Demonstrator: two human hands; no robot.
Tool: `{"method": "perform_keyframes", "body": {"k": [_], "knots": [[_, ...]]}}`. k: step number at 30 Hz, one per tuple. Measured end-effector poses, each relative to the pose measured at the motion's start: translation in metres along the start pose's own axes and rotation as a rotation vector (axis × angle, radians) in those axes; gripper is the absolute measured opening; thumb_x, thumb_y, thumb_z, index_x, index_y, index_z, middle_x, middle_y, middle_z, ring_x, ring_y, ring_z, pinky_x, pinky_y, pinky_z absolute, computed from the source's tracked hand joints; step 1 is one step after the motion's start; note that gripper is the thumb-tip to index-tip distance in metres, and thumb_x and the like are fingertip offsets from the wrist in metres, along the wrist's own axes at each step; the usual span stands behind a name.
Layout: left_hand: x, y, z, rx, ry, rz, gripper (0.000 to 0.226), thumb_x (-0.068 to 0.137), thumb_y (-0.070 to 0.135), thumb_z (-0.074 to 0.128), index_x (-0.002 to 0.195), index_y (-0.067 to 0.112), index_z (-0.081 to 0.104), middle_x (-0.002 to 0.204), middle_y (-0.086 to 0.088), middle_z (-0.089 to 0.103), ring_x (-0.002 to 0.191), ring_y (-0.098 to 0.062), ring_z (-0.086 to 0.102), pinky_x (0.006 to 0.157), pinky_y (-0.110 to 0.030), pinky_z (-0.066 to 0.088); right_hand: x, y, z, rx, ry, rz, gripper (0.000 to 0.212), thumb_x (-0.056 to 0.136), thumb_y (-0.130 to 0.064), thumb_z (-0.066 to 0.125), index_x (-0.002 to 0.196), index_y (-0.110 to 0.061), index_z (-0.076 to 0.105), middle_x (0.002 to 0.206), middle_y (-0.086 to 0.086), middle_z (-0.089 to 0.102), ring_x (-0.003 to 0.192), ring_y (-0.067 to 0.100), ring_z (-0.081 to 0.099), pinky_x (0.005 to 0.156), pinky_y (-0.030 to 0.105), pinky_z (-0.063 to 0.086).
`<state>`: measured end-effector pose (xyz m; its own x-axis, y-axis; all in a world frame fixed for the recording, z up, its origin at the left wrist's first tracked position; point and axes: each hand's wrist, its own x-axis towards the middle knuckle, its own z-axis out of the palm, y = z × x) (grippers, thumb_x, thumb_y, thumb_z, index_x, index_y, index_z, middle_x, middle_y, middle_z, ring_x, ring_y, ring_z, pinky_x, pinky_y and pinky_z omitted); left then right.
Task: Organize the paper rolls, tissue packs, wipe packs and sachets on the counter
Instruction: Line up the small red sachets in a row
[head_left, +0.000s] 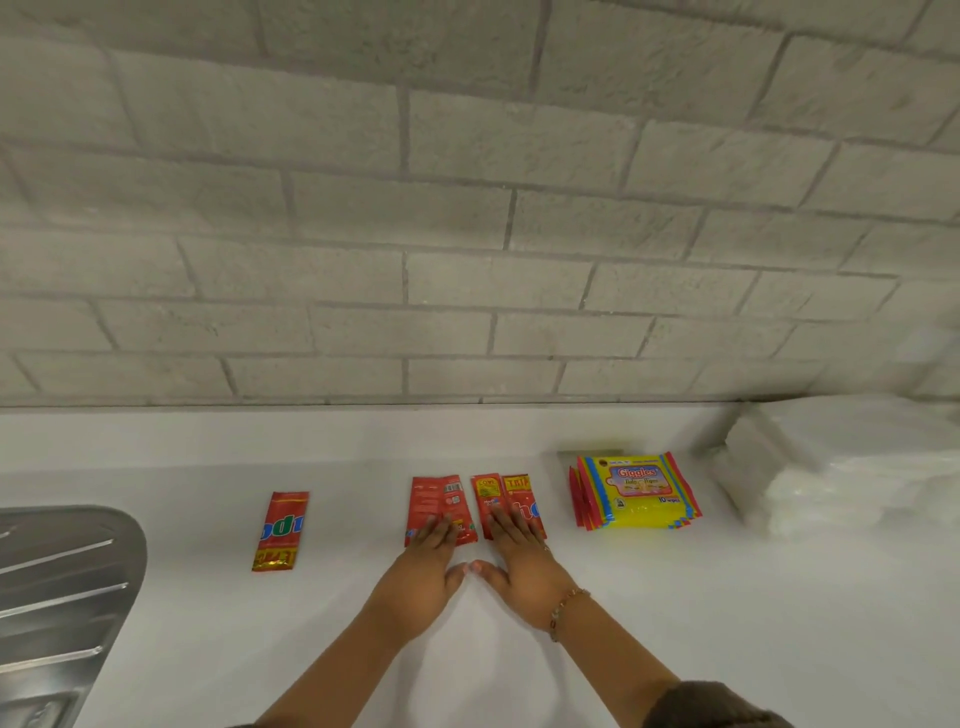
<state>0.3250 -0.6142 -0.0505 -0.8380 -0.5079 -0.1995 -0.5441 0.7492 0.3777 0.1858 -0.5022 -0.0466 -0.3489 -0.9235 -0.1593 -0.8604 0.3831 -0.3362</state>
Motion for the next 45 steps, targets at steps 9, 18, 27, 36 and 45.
{"method": "perform_keyframes", "body": {"k": [9,18,27,36,45], "knots": [[0.009,0.010,-0.003,0.036,-0.009,0.073,0.057,0.100,0.034,0.028,0.149,0.014,0.009,0.160,-0.001,0.002,0.147,-0.016,-0.002,0.118,-0.027,0.004,0.001,0.001,-0.003,-0.002,0.008,0.010,0.069,0.095,-0.054,0.029,0.150,-0.019,0.006,0.160,-0.002,0.000,0.146,0.016,-0.012,0.116,0.031,-0.010],[0.005,0.017,-0.010,-0.008,-0.014,0.072,0.057,0.100,0.031,0.028,0.149,0.011,0.006,0.160,-0.004,-0.003,0.147,-0.017,-0.006,0.117,-0.027,0.003,0.000,-0.003,-0.006,-0.008,0.015,0.013,0.066,0.096,-0.051,0.028,0.150,-0.018,0.007,0.160,-0.001,0.000,0.146,0.016,-0.011,0.117,0.033,-0.010],[-0.023,-0.027,-0.039,-0.099,0.255,-0.036,0.057,0.099,0.029,0.032,0.149,0.015,0.008,0.159,-0.003,-0.004,0.146,-0.019,-0.009,0.114,-0.025,-0.006,-0.002,-0.018,-0.024,0.012,0.107,-0.031,0.059,0.098,-0.043,0.032,0.149,-0.020,0.013,0.160,-0.001,0.005,0.147,0.017,-0.007,0.114,0.029,-0.011],[-0.077,-0.105,-0.061,0.025,0.320,-0.431,0.039,0.095,0.018,0.039,0.132,0.008,0.049,0.139,-0.010,0.048,0.117,-0.029,0.048,0.101,-0.031,0.038,0.002,-0.037,-0.022,0.019,0.088,-0.065,0.058,0.098,-0.044,0.032,0.148,-0.020,0.017,0.159,-0.001,0.007,0.147,0.017,-0.007,0.117,0.033,-0.008],[-0.051,-0.067,-0.043,0.036,0.254,-0.280,0.044,0.098,0.024,0.030,0.140,0.015,0.038,0.149,-0.002,0.035,0.126,-0.021,0.038,0.108,-0.023,0.029,0.002,-0.044,-0.023,0.040,0.047,-0.065,0.057,0.098,-0.045,0.031,0.148,-0.022,0.018,0.159,-0.003,0.009,0.147,0.017,-0.005,0.119,0.034,-0.004]]}}
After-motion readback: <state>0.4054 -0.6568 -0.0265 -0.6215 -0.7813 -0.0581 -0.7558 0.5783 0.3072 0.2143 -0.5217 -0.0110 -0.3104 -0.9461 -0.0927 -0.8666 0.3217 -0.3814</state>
